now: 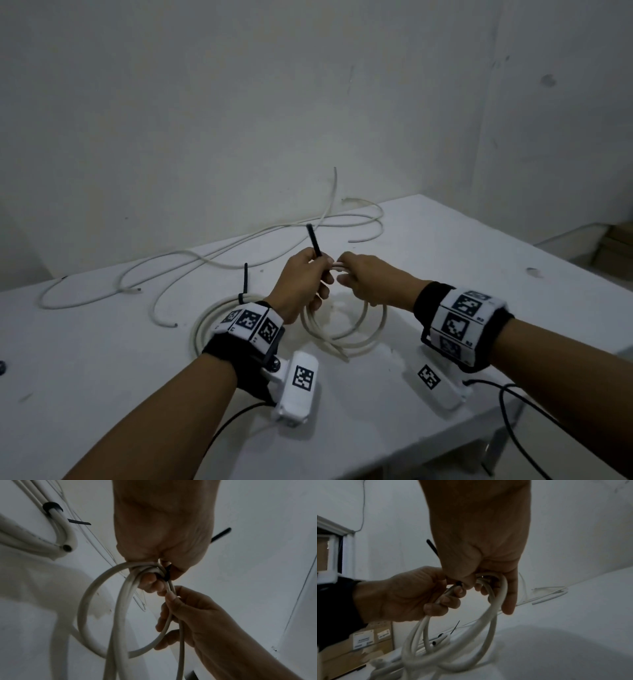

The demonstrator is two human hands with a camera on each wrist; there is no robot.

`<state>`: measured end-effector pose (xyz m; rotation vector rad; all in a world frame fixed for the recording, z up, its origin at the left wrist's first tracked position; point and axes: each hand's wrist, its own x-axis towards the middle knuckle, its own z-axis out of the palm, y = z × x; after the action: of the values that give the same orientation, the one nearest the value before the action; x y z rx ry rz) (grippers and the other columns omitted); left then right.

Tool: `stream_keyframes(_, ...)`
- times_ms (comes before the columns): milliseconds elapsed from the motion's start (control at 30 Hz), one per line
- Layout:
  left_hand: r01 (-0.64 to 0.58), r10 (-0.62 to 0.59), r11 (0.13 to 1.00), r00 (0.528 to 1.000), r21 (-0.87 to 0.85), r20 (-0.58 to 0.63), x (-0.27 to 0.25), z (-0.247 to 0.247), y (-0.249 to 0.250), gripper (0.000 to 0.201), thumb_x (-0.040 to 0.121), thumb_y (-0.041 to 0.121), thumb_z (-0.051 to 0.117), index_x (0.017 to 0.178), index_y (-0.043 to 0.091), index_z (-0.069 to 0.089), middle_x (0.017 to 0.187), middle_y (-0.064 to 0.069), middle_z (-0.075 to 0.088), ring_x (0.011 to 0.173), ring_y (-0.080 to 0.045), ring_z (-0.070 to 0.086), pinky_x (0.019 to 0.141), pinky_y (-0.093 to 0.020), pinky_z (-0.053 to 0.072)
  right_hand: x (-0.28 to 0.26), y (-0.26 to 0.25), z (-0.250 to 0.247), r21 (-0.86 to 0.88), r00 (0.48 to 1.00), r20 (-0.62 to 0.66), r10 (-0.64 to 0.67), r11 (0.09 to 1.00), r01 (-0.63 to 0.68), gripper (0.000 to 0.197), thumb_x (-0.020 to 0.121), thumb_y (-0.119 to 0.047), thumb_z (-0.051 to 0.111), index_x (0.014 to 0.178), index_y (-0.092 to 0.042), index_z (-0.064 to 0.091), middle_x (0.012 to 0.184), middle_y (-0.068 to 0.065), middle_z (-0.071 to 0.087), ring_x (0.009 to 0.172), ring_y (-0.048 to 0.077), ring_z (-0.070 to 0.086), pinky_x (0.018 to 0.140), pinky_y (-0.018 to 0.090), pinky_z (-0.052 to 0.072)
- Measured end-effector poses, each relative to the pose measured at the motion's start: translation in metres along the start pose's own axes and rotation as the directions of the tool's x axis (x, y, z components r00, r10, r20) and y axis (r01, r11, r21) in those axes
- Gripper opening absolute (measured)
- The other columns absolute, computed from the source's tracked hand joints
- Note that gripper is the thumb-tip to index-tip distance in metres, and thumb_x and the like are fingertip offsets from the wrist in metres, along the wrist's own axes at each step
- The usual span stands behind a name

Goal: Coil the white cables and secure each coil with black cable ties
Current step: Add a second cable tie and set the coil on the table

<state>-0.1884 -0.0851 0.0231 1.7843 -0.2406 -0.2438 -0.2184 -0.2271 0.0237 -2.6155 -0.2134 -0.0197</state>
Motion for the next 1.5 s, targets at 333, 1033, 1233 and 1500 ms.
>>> stream_keyframes(333,0.186,-0.19,0.968,0.982,-0.168,-0.008,-0.001,-0.007,0.004,0.017,0.093,0.009,0.046,0.089,-0.002,0.058,0.072,-0.016,0.059,0.051,-0.023,0.056,0.041,-0.026,0.046,0.007,0.005,0.011,0.358,0.99,-0.049,0.132,0.928,-0.106,0.017,0.101,-0.025,0.037,0.093,-0.012,0.044,0.069,0.0,0.044,0.056,0.015,0.037,0.049,0.024,0.032)
stream_keyframes(1033,-0.465,0.019,0.293,0.876,0.835,0.481,-0.014,-0.024,-0.03,0.029,0.083,0.024,0.07,0.112,0.021,0.072,0.125,0.002,0.059,0.117,-0.015,0.05,0.093,-0.028,0.042,-0.001,0.035,0.005,-0.353,0.959,0.183,0.216,0.925,-0.141,0.037,0.093,-0.029,0.055,0.115,0.001,0.054,0.126,0.014,0.054,0.113,0.029,0.052,0.086,0.03,0.041)
stream_keyframes(1233,-0.438,-0.026,0.283,0.886,0.853,0.464,-0.012,-0.019,-0.032,0.03,0.082,0.032,0.071,0.108,0.017,0.073,0.112,-0.003,0.066,0.105,-0.021,0.058,0.087,-0.032,0.048,-0.005,0.036,0.003,-0.242,0.961,0.167,0.221,0.954,-0.177,0.022,0.088,-0.013,0.06,0.109,-0.007,0.058,0.098,0.006,0.063,0.083,0.02,0.063,0.063,0.021,0.046)
stream_keyframes(1500,-0.344,-0.059,0.47,0.906,0.813,0.418,-0.01,-0.026,-0.022,0.057,0.081,0.007,0.069,0.134,0.017,0.05,0.13,-0.004,0.053,0.106,-0.017,0.056,0.082,-0.019,0.041,-0.004,0.039,0.001,0.036,0.914,0.128,0.384,0.92,-0.391,0.014,0.083,-0.002,0.065,0.095,0.005,0.065,0.065,0.01,0.062,0.05,0.019,0.057,0.053,0.028,0.055)
